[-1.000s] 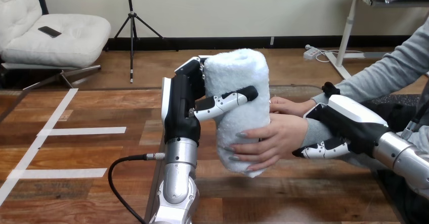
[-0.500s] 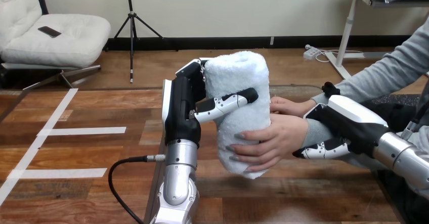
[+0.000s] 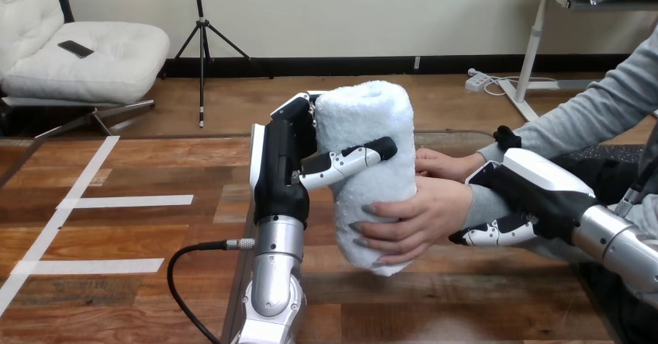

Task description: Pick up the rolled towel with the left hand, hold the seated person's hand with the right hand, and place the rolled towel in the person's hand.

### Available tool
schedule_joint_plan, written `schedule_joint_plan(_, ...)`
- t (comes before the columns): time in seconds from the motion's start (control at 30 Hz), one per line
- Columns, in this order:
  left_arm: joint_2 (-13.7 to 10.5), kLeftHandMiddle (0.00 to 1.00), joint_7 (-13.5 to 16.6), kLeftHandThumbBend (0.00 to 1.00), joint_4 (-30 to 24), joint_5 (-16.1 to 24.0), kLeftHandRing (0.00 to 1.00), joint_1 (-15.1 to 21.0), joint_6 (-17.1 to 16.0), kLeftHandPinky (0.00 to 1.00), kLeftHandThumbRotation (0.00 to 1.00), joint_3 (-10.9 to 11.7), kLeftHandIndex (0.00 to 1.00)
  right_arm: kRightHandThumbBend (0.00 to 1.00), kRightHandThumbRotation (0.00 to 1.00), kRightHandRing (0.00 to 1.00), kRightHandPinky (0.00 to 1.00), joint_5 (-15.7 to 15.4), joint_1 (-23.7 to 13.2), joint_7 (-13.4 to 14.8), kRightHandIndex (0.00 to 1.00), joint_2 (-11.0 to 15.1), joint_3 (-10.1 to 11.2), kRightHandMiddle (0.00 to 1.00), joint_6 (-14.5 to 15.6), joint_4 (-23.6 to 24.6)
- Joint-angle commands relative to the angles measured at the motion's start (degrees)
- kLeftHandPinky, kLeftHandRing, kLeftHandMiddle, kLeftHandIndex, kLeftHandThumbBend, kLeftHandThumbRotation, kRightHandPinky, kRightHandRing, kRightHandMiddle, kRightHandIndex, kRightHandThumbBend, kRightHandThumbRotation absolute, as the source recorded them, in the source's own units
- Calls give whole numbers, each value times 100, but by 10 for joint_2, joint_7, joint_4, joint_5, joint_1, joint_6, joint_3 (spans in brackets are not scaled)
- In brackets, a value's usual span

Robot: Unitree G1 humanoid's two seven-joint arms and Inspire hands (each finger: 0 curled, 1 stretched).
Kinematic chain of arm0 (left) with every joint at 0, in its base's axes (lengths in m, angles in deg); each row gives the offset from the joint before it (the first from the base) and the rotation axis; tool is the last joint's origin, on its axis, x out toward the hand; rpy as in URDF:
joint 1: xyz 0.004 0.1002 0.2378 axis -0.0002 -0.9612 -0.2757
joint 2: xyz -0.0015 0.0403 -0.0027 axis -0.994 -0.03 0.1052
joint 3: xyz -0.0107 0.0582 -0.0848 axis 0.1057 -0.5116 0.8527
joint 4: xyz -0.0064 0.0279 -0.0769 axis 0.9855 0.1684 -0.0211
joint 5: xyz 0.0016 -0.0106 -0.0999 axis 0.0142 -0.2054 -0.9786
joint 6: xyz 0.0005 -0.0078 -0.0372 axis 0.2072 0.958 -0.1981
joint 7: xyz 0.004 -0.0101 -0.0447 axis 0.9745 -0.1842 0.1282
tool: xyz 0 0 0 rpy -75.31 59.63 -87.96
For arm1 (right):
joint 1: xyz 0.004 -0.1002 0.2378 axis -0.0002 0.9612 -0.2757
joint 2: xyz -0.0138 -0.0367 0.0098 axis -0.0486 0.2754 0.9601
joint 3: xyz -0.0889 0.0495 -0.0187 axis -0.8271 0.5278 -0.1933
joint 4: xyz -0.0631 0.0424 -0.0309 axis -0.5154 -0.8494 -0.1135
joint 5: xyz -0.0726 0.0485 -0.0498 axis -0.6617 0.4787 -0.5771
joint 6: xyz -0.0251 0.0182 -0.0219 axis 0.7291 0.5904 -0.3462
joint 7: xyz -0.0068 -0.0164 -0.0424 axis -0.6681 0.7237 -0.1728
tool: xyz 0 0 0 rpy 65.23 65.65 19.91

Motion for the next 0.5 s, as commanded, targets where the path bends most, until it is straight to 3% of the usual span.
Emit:
schedule_joint_plan(0.0,48,40,-4,62,-7,2,34,19,-22,30,0,-18,41,52,32,21,18,19,-19,15,28,-14,19,27,-9,28)
schedule_joint_plan(0.47,43,40,-5,63,-15,1,35,16,-27,30,0,-25,41,52,32,20,16,16,-22,17,27,-14,17,26,-9,28)
